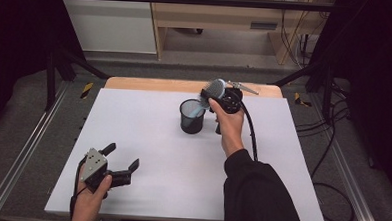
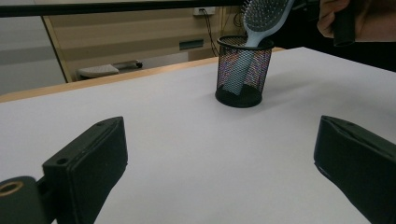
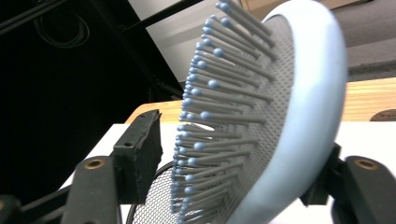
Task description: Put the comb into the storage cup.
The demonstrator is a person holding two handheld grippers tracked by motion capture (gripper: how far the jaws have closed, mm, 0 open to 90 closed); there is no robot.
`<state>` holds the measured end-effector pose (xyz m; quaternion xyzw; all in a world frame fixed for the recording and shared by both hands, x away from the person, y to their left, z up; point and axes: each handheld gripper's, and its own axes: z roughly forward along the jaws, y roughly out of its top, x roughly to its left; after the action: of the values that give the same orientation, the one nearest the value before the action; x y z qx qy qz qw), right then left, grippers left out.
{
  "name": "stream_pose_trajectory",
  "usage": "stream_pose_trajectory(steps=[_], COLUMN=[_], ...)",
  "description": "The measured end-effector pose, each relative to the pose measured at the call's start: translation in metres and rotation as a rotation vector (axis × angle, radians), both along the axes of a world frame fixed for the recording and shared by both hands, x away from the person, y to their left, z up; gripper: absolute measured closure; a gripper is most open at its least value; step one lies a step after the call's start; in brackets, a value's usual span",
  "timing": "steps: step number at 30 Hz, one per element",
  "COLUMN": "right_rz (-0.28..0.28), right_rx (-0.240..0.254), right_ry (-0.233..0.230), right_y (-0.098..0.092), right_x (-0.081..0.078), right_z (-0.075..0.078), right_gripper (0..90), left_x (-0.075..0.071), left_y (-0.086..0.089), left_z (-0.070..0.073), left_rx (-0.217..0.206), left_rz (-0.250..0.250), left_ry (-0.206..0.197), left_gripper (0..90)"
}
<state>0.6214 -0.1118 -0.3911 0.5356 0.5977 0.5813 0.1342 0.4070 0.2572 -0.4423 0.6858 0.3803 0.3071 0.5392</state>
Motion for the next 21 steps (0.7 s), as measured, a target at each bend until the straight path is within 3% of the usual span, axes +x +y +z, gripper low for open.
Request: stream_pose_trajectory(steps=[8, 21], right_rz=[0.024, 0.013], right_rx=[-0.013, -0.046], right_ry=[0.002, 0.007], right_y=[0.0022, -0.0041], right_x=[-0.0009, -0.0051], right_z=[0.0004, 0.0065], right_gripper=[20.9, 8.4], left_x=[-0.0001, 0.0000], left_y=[0.0003, 0.0024], left_z=[0.0003, 0.0007], left_rx=[0.000, -0.005], left_rz=[0.000, 0.010], left_ry=[0.000, -0.002], left_gripper=[3.0, 3.0])
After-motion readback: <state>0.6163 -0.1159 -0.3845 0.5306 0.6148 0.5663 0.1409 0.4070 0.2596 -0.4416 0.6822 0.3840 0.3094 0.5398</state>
